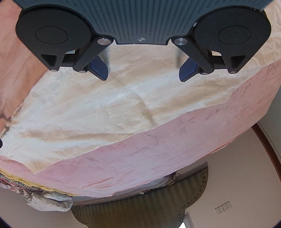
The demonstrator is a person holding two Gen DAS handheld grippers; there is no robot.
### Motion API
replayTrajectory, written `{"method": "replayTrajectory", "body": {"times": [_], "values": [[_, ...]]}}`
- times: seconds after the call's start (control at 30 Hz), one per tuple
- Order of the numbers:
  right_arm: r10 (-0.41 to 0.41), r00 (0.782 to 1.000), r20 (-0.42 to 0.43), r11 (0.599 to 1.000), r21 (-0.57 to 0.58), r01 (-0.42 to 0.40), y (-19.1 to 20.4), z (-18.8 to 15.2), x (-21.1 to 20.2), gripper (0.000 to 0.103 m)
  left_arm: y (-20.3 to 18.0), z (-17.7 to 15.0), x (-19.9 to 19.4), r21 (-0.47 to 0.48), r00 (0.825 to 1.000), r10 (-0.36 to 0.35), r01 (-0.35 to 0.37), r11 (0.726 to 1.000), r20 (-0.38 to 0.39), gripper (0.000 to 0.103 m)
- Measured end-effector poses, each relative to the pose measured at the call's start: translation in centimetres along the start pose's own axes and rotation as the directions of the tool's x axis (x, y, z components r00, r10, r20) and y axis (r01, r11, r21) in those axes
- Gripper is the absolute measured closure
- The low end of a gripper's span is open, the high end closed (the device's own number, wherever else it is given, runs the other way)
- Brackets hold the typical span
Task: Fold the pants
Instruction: 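Grasp the pant leg end with the right tool and lift it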
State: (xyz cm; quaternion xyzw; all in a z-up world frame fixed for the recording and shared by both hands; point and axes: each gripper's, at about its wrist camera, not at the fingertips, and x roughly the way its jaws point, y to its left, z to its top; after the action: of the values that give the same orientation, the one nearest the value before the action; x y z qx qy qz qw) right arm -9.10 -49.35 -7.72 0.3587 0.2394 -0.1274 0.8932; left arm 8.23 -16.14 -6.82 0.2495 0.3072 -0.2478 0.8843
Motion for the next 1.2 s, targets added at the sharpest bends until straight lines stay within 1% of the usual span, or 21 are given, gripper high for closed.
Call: {"method": "replayTrajectory", "body": {"times": [0.07, 0.1, 0.2, 0.3, 0.43, 0.47, 0.5, 0.53, 0.57, 0.6, 0.63, 0.7, 0.73, 0.83, 0.9, 0.93, 1.0, 1.07, 1.13, 1.17, 1.2], "values": [[0.041, 0.999, -0.005, 0.997, 0.064, -0.041, -0.9, -0.7, -0.1, 0.019, -0.9, 0.0, 0.7, 0.024, 0.999, -0.039, 0.040, 0.999, -0.026, 0.014], [0.057, 0.998, 0.000, 0.996, 0.074, -0.057, -1.0, -0.8, -0.1, 0.018, -1.2, -0.1, 0.8, 0.033, 0.998, -0.049, 0.050, 0.998, -0.028, 0.014], [0.111, 0.994, -0.006, 0.991, 0.071, -0.110, -0.8, -0.6, 0.8, 0.018, -1.7, -0.1, 0.6, 0.068, 0.999, -0.047, 0.048, 0.997, -0.009, 0.014], [0.111, 0.994, 0.024, 0.989, 0.092, -0.112, -1.1, 0.1, 2.5, 0.018, -1.1, -0.1, 0.8, 0.026, 0.997, -0.067, 0.067, 0.997, -0.026, 0.012], [0.110, 0.987, 0.121, 0.966, 0.220, -0.134, -2.9, 1.7, 4.0, 0.020, -0.3, -0.1, 1.0, -0.041, 0.995, -0.089, 0.087, 0.995, -0.044, 0.008], [0.103, 0.986, 0.132, 0.962, 0.239, -0.132, -3.1, 2.2, 4.3, 0.020, -0.3, -0.1, 1.1, -0.046, 0.995, -0.090, 0.088, 0.995, -0.045, 0.008], [0.100, 0.985, 0.137, 0.960, 0.246, -0.131, -3.2, 2.6, 4.7, 0.022, -0.3, -0.1, 1.0, -0.048, 0.995, -0.088, 0.086, 0.995, -0.043, 0.008], [0.090, 0.986, 0.143, 0.962, 0.245, -0.123, -3.3, 3.0, 5.0, 0.029, -0.4, -0.1, 1.1, -0.047, 0.996, -0.085, 0.083, 0.995, -0.041, 0.008], [0.065, 0.989, 0.134, 0.965, 0.244, -0.097, -3.5, 3.2, 5.6, 0.056, -0.4, 0.0, 1.0, -0.046, 0.996, -0.082, 0.081, 0.996, -0.039, 0.009], [0.034, 0.993, 0.111, 0.964, 0.258, -0.062, -3.9, 3.4, 6.4, 0.080, -0.5, 0.1, 1.0, -0.046, 0.996, -0.080, 0.078, 0.996, -0.035, 0.009], [0.030, 0.994, 0.102, 0.955, 0.290, -0.058, -4.6, 3.4, 6.8, 0.085, -0.4, 0.2, 0.9, -0.050, 0.997, -0.078, 0.076, 0.996, -0.028, 0.011], [0.064, 0.992, 0.107, 0.936, 0.339, -0.097, -5.3, 3.5, 6.8, 0.086, -0.1, 0.4, 0.6, -0.070, 0.998, -0.063, 0.062, 0.996, -0.003, 0.012], [0.067, 0.991, 0.116, 0.944, 0.314, -0.101, -4.9, 3.9, 6.5, 0.087, 0.2, 0.7, 0.4, -0.085, 0.999, -0.052, 0.053, 0.995, 0.014, 0.012], [0.102, 0.975, 0.197, 0.975, 0.177, -0.138, -2.1, 5.5, 4.6, 0.087, 1.2, 1.3, 0.0, -0.129, 0.998, -0.046, 0.051, 0.990, 0.040, 0.010], [0.145, 0.959, 0.243, 0.983, 0.075, -0.168, -0.2, 6.5, 3.6, 0.088, 1.4, 1.4, 0.4, -0.135, 0.999, -0.048, 0.050, 0.990, 0.019, 0.010], [0.144, 0.959, 0.243, 0.985, 0.062, -0.163, 0.3, 6.8, 3.6, 0.088, 1.3, 1.3, 0.6, -0.135, 0.999, -0.046, 0.046, 0.990, 0.005, 0.010], [0.095, 0.978, 0.185, 0.990, 0.089, -0.113, -0.4, 6.8, 4.7, 0.087, 1.2, 1.0, 0.9, -0.136, 0.999, -0.049, 0.047, 0.990, -0.013, 0.010], [0.026, 0.995, 0.097, 0.986, 0.160, -0.041, -2.3, 6.0, 6.1, 0.086, 1.2, 0.7, 1.0, -0.134, 0.998, -0.055, 0.052, 0.990, -0.020, 0.010], [-0.013, 1.000, 0.020, 0.971, 0.238, 0.008, -4.1, 4.9, 7.1, 0.085, 1.3, 0.6, 1.0, -0.133, 0.998, -0.056, 0.053, 0.990, -0.017, 0.010], [0.015, 1.000, 0.027, 0.959, 0.283, -0.022, -5.0, 4.2, 7.1, 0.085, 1.3, 0.7, 1.0, -0.135, 0.998, -0.053, 0.051, 0.990, -0.014, 0.010], [0.046, 0.998, 0.048, 0.947, 0.317, -0.059, -5.5, 4.0, 7.0, 0.080, 1.5, 0.9, 1.0, -0.142, 0.999, -0.051, 0.049, 0.989, -0.011, 0.010]]}}
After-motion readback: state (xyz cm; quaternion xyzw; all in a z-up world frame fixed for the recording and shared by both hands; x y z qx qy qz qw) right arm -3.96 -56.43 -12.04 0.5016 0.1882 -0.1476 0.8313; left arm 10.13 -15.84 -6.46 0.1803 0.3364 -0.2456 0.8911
